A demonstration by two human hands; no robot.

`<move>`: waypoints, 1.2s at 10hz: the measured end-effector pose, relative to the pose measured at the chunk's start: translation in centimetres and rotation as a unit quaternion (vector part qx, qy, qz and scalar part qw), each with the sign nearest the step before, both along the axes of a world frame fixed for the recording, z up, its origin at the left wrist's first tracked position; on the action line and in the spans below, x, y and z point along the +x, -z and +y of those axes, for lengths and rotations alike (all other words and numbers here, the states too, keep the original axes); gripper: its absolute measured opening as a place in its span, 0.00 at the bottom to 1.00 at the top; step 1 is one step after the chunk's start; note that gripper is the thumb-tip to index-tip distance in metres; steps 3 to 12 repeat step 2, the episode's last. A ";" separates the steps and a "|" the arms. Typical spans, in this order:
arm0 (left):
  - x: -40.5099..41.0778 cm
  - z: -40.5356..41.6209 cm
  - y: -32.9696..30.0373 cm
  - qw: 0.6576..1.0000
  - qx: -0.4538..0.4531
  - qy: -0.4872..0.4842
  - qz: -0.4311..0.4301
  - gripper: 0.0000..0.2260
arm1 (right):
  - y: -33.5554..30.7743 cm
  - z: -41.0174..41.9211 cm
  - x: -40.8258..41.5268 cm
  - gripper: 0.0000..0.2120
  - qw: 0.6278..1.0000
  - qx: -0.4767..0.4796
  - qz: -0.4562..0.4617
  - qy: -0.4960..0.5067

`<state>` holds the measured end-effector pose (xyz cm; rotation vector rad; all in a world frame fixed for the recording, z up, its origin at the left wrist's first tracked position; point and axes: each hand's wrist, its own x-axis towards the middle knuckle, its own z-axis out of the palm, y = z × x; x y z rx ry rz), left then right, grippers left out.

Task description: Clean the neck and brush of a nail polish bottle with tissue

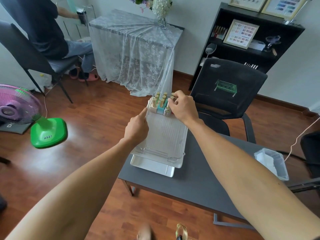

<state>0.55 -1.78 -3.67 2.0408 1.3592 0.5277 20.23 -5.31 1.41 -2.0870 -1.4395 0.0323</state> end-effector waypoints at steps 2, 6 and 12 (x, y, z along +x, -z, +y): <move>0.1 -0.3 -0.5 0.995 0.091 0.001 0.046 0.17 | 0.2 -3.3 1.4 0.13 0.994 0.083 -0.015 0.068; 0.1 -0.3 -0.5 0.995 0.091 0.001 0.046 0.17 | 0.2 -3.3 1.4 0.13 0.994 0.083 -0.015 0.068; 0.1 -0.3 -0.5 0.995 0.091 0.001 0.046 0.17 | 0.2 -3.3 1.4 0.13 0.994 0.083 -0.015 0.068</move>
